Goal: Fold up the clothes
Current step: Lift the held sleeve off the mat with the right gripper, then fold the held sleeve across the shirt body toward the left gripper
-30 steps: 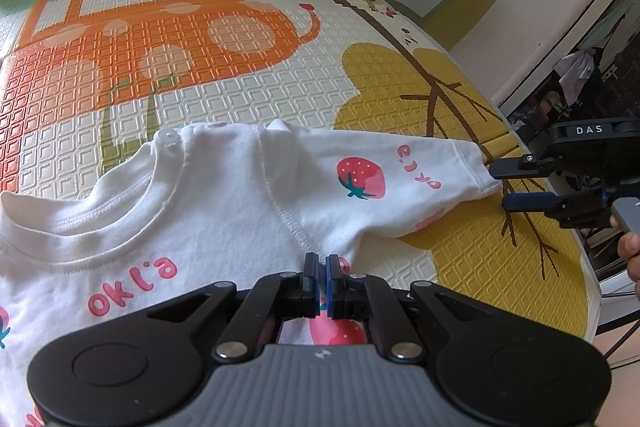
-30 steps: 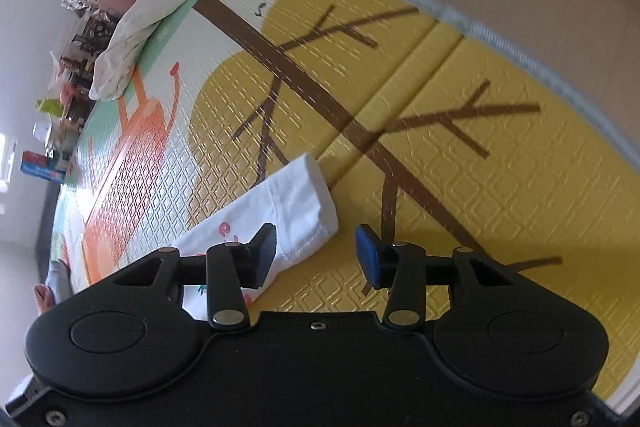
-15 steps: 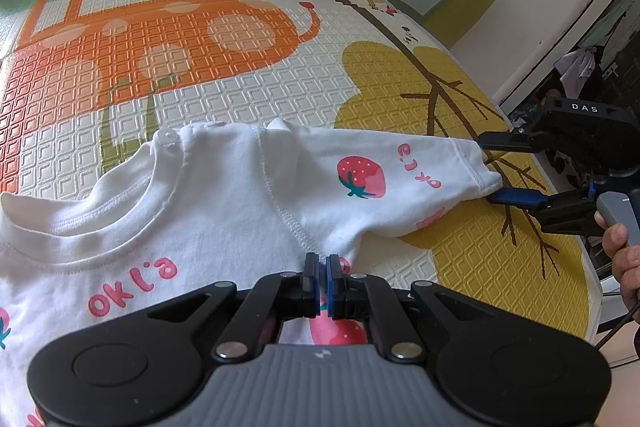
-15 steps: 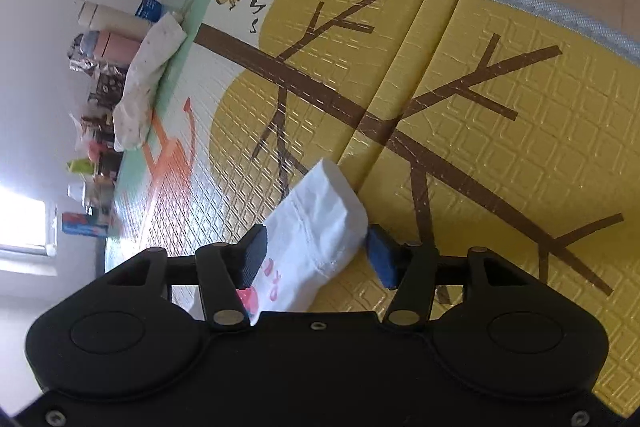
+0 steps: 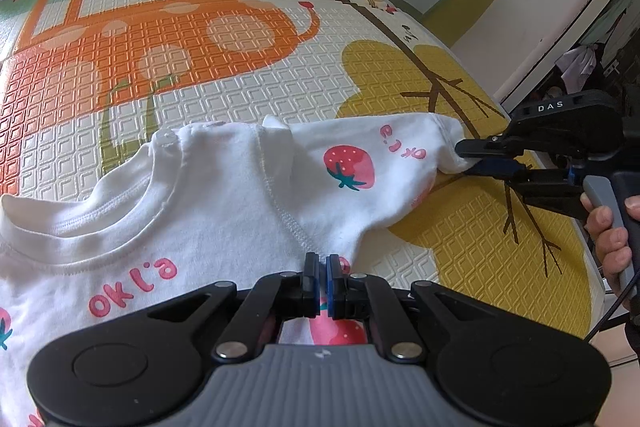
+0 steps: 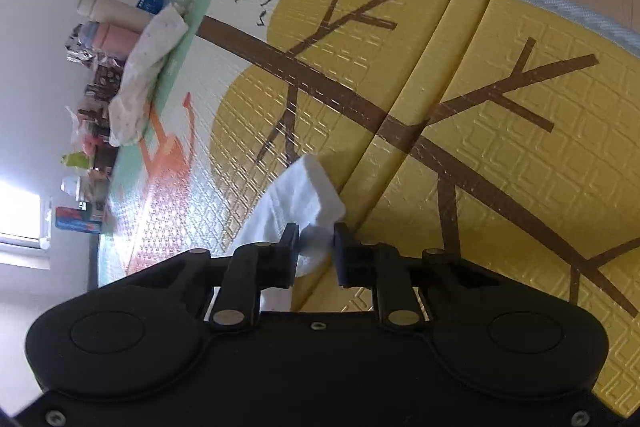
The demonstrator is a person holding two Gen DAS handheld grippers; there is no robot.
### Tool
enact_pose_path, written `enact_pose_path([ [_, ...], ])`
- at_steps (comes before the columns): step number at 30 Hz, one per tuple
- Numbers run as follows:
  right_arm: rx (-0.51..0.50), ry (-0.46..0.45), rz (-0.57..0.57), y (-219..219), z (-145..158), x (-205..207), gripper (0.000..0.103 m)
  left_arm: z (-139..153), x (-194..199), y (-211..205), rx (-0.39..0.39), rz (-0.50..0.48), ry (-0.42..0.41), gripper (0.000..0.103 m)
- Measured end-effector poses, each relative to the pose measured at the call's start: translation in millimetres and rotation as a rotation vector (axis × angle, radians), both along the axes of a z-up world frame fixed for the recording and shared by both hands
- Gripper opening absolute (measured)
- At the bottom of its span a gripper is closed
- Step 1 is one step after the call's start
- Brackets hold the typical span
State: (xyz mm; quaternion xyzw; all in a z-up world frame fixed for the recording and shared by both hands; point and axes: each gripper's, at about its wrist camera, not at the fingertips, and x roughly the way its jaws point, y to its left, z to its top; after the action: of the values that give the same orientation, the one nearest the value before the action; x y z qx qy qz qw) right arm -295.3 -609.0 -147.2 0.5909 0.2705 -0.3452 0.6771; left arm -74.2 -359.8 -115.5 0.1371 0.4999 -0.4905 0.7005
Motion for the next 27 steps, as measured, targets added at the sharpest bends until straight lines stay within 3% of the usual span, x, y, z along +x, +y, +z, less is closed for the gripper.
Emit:
enact_pose_path([
  [4,-0.047,-0.007,0.001,0,8,2,0.009,0,0,0,0.002,-0.001,-0.002,0.005],
  [12,-0.187,-0.058,0.100,12,52,11,0.007,0,0,0,0.003,0.003,0.000,0.005],
  [27,-0.295,-0.203,0.505,85,114,80,0.005,0,1,5,-0.024,0.035,0.023,0.005],
])
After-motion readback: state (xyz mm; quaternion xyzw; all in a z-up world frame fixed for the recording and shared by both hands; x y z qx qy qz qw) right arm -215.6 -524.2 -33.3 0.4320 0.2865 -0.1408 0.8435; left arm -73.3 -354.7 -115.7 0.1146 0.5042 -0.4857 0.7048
